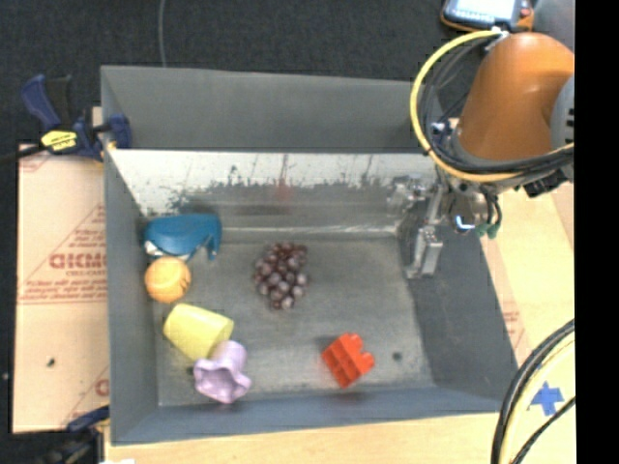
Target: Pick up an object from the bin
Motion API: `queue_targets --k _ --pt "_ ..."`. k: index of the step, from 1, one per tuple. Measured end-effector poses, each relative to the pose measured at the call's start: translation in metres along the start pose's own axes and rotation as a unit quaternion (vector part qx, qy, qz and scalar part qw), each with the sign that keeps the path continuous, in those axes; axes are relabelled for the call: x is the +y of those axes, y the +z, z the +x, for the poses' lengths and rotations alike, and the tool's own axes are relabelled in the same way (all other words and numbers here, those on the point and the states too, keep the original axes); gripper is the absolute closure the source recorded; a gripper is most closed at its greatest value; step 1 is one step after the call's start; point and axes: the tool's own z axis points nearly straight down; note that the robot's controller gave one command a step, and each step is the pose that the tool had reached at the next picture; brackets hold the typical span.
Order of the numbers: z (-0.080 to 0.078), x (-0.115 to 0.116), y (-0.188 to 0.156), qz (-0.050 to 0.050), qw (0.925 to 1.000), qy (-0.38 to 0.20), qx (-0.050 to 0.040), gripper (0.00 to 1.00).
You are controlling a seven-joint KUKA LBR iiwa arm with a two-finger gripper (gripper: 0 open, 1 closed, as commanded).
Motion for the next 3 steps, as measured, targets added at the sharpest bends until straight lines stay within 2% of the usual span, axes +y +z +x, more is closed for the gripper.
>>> queue_targets --k 1,2,3 --pt "-0.001 0.000 -0.005 0.001 1.0000 -0.002 -0.0042 0.00" --pt "-0.039 0.085 0.126 0.001 0.9988 -0.049 -0.0069 0.00" --pt "-0.052 0.073 0.072 0.000 0.9919 0.127 -0.0098 0.00"
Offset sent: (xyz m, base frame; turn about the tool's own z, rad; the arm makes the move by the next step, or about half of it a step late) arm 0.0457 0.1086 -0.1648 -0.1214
